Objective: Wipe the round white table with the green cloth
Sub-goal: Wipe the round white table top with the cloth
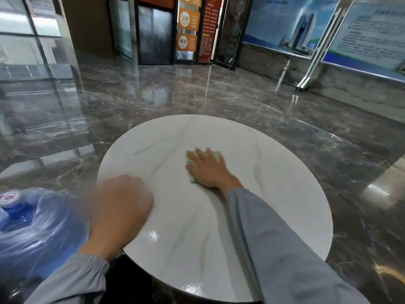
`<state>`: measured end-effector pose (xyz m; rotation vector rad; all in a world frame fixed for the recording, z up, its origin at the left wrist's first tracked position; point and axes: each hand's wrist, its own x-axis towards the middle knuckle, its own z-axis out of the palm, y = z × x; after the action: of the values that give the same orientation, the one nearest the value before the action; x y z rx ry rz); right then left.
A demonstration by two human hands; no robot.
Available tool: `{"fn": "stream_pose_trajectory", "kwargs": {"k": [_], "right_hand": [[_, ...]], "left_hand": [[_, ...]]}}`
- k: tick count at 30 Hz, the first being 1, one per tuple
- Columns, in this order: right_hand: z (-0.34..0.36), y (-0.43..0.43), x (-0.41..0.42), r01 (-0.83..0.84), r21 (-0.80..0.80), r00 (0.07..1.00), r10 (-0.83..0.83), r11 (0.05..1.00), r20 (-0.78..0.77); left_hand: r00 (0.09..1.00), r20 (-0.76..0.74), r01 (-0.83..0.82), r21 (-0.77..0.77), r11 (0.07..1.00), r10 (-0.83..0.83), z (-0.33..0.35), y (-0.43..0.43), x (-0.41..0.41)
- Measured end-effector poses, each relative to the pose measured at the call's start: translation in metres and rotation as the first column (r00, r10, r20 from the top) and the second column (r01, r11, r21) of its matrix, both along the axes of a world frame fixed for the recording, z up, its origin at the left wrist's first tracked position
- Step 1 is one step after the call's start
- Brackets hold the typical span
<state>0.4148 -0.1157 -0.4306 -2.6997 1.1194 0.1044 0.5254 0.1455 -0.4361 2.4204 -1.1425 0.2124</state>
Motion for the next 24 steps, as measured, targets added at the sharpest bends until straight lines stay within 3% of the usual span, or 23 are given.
{"fn": "stream_pose_trajectory", "kwargs": {"k": [4, 7, 12, 17, 21, 24], "right_hand": [[-0.008, 0.058, 0.026, -0.186, 0.012, 0.982, 0.185, 0.982, 0.046], [-0.004, 0.056, -0.001, -0.197, -0.008, 0.977, 0.197, 0.980, 0.082], [0.001, -0.006, -0.108, 0.128, -0.005, 0.990, -0.128, 0.992, 0.054], [-0.003, -0.047, -0.223, 0.419, -0.033, 0.908, -0.419, 0.907, 0.008], [-0.006, -0.059, -0.272, 0.536, -0.024, 0.844, -0.536, 0.844, -0.004], [-0.004, -0.059, -0.256, 0.586, -0.013, 0.810, -0.586, 0.810, -0.013]], "left_hand": [[0.999, -0.048, -0.009, 0.030, 1.000, 0.011, 0.003, 0.002, 0.000], [0.998, -0.062, -0.008, 0.028, 1.000, 0.010, 0.006, 0.003, 0.000], [0.998, -0.064, -0.012, 0.051, 0.999, 0.015, 0.009, 0.007, -0.002], [0.997, -0.073, -0.008, 0.059, 0.998, 0.013, 0.009, 0.007, -0.004], [0.997, -0.079, -0.004, 0.047, 0.999, 0.007, 0.010, 0.005, -0.008], [0.995, -0.096, -0.018, 0.019, 1.000, 0.020, 0.007, 0.004, -0.008]]}}
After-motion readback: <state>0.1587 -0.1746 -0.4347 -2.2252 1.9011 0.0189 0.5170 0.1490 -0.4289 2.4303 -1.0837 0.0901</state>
